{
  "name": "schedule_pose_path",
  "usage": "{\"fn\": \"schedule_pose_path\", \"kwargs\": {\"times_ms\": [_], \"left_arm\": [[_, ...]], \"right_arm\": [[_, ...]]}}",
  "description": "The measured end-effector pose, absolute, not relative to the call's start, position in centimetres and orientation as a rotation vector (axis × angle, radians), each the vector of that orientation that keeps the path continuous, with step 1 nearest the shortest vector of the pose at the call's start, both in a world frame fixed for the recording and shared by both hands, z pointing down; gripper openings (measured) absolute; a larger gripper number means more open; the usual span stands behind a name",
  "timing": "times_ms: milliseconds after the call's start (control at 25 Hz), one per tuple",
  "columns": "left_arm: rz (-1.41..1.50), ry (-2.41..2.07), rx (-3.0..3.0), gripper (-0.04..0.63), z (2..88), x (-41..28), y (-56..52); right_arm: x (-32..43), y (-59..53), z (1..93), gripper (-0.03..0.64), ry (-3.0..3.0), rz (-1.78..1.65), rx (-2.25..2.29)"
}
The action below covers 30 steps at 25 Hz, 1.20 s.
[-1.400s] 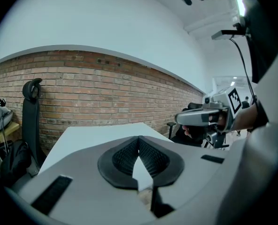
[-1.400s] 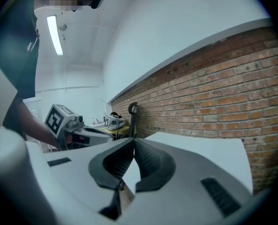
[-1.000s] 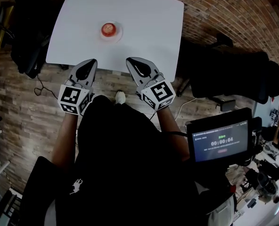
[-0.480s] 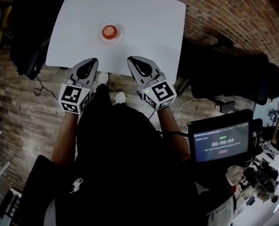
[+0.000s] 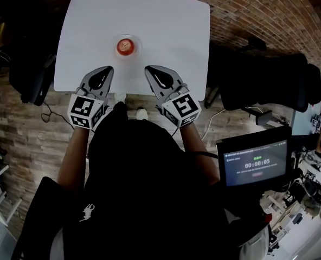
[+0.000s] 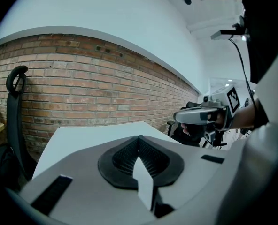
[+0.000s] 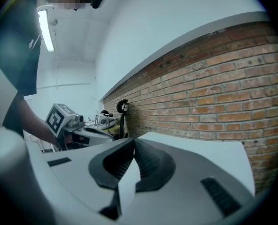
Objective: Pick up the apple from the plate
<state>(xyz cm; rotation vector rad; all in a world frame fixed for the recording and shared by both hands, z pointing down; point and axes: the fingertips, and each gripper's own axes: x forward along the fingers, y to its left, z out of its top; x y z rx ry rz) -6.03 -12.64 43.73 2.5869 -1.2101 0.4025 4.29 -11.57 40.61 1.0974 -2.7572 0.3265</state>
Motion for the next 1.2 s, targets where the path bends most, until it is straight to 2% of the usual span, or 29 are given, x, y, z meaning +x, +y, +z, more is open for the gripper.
{"fn": "schedule_pose_path", "kwargs": {"times_ms": [560,1200], "left_arm": [[0.417,-1.058,2.635,0.008,45.4,-8.9,-18.8],[0.496,-0.851,2.692,0.008,47.8,-9.6,-21.2]], "right_arm": [[1.1,-17.0,40.6,0.005,-2.681,0.32,1.254],[-0.8,-19.2,41.2,0.005,-2.58,0.368,1.382]]}}
